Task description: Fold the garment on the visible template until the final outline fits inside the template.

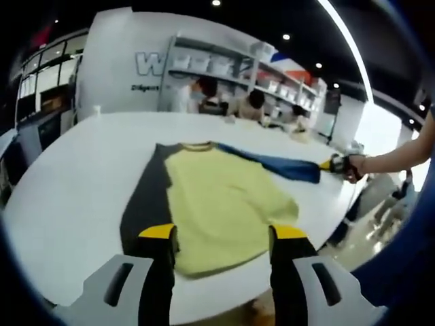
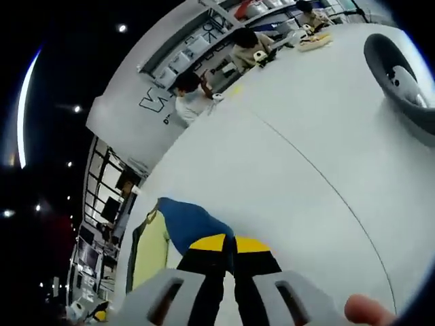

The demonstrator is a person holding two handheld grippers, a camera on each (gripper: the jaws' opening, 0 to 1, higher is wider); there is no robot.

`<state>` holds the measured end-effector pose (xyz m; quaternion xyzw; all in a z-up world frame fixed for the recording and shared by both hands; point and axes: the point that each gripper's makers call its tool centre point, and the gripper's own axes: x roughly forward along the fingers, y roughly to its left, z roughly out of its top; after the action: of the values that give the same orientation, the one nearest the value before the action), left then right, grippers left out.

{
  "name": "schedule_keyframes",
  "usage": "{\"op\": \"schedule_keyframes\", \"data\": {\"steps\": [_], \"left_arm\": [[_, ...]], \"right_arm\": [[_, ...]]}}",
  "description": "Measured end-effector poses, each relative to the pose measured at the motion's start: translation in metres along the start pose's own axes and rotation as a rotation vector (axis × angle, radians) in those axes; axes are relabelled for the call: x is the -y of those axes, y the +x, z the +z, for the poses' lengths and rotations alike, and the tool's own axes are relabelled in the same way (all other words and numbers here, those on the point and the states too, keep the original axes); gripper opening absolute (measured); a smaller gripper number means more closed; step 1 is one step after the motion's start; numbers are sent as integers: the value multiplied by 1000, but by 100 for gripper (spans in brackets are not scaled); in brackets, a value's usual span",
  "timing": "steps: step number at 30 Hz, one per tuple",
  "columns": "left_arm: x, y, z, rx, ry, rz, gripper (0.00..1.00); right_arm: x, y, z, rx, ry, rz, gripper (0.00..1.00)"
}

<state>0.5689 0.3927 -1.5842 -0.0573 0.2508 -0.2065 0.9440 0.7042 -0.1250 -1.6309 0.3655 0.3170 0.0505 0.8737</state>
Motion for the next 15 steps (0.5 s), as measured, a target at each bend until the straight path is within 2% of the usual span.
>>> {"op": "schedule_keyframes", "data": {"steps": [3, 8, 15], "left_arm": [[-1, 0, 2, 0, -2, 27, 53], [-3, 1, 5, -5, -16, 34, 53], [-4, 5, 13, 10, -87, 28, 53]], "right_arm": [[4, 4, 7, -6, -15, 5, 0], [8, 10, 12, -12, -13, 8, 0], [20, 14, 18, -21, 2, 9, 0]]}}
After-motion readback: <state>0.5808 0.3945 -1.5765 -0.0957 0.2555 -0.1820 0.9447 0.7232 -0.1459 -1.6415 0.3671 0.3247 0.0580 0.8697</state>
